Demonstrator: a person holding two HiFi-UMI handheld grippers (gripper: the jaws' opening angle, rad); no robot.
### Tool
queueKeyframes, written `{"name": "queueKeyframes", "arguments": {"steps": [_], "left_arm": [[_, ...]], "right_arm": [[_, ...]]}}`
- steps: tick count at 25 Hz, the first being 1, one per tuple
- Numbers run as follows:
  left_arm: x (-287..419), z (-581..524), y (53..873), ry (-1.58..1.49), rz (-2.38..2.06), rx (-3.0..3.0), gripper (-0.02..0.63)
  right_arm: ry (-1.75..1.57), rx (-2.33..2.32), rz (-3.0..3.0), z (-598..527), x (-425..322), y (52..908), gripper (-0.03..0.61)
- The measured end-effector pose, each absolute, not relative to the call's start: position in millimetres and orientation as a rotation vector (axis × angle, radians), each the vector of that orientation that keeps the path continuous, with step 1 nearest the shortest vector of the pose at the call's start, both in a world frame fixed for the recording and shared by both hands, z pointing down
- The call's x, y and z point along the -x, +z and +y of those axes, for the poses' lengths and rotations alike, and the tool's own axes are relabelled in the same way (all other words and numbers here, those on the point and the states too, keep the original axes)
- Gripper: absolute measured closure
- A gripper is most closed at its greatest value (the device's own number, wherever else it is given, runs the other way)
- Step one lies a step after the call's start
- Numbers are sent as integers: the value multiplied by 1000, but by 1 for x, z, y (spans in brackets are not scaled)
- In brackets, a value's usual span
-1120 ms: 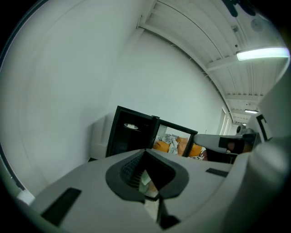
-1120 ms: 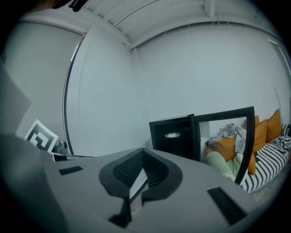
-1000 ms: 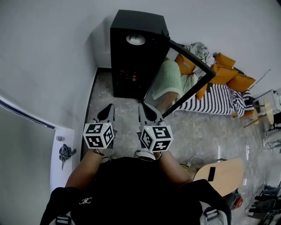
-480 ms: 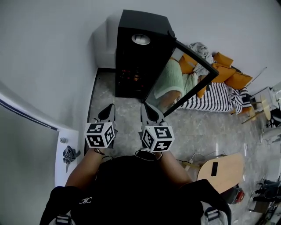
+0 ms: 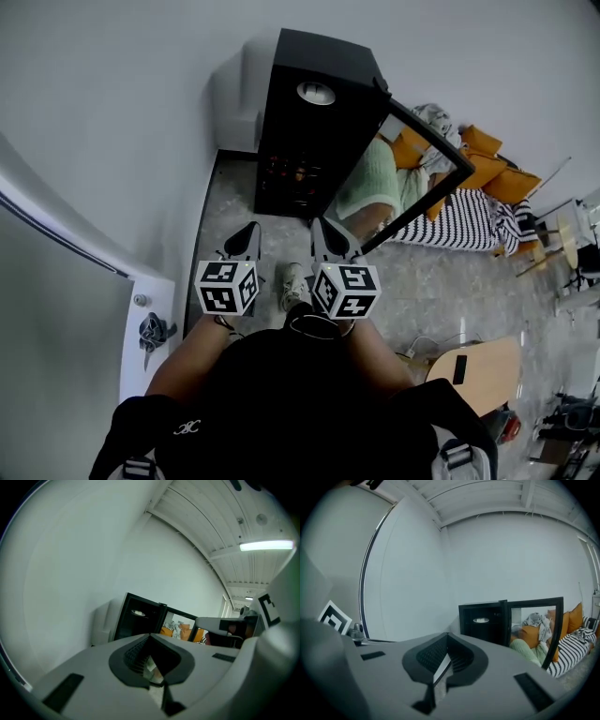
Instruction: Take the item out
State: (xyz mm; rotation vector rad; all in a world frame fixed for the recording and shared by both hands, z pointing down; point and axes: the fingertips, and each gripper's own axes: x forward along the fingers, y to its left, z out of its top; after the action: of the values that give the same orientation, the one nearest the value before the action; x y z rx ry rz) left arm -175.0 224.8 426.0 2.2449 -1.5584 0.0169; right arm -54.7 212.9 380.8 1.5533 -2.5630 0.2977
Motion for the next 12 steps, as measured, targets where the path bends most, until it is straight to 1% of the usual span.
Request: {"name": "queueKeyframes", "arguments": {"steps": [5,12], "left_arm": [[174,212,423,13,-1569,-2256,606],[167,167,427,38,-1580,-2254,606]], "right_arm": [[281,-1563,-2578,193,55,378,572],[309,-1585,-2603,139,52,383,572]]}}
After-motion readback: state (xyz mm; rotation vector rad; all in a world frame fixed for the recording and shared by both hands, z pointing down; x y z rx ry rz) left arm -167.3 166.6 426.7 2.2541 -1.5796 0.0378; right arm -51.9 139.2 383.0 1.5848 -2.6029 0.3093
